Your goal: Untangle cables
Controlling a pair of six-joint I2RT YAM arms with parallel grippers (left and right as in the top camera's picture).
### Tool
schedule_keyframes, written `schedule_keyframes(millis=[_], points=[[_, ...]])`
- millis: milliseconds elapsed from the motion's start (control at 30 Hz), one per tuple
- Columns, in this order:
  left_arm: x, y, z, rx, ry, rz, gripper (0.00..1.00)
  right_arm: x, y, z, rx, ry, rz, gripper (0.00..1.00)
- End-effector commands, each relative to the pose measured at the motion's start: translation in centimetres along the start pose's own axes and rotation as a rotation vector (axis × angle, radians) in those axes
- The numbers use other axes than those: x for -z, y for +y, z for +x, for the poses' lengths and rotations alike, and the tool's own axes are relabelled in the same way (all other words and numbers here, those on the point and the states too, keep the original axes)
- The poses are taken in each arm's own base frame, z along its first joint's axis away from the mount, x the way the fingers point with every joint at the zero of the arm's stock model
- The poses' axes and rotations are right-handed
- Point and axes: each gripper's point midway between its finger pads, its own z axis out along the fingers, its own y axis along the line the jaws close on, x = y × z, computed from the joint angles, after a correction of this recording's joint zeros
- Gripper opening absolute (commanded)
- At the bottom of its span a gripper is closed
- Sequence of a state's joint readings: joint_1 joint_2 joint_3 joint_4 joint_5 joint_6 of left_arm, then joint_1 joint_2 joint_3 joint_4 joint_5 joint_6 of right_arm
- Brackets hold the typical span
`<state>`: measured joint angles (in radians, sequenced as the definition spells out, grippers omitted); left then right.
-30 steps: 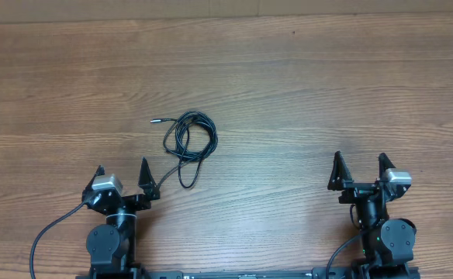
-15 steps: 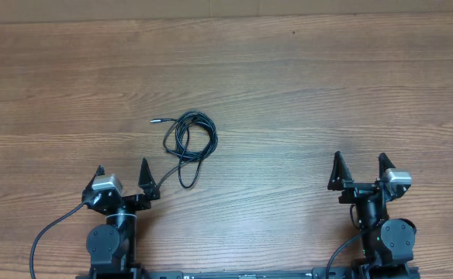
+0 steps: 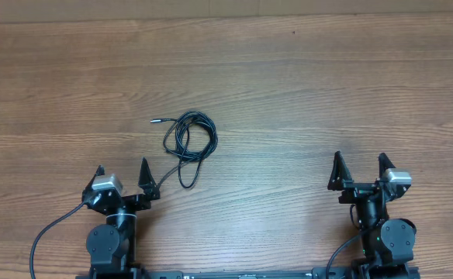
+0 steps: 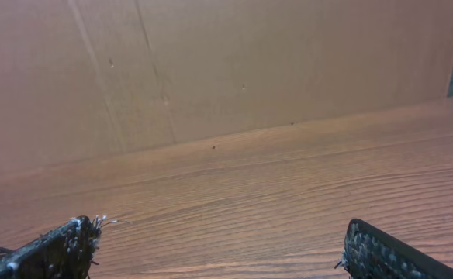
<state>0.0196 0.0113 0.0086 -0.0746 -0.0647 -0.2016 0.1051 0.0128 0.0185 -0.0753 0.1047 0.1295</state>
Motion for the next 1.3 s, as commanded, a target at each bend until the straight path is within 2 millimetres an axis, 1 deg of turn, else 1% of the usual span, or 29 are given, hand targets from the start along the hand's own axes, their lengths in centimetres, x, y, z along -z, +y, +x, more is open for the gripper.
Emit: schedule_keyframes(millis=[0,1267], points=[[0.01,0.09,-0.06,-0.019,-0.007,-0.004,1.0,-0.02,-0.25,0.2,0.007,-0.003,0.01,1.0],[0.01,0.25,-0.11,-0.022,-0.01,-0.014,1.0,-0.02,-0.24,0.2,0.007,-0.003,0.01,1.0]])
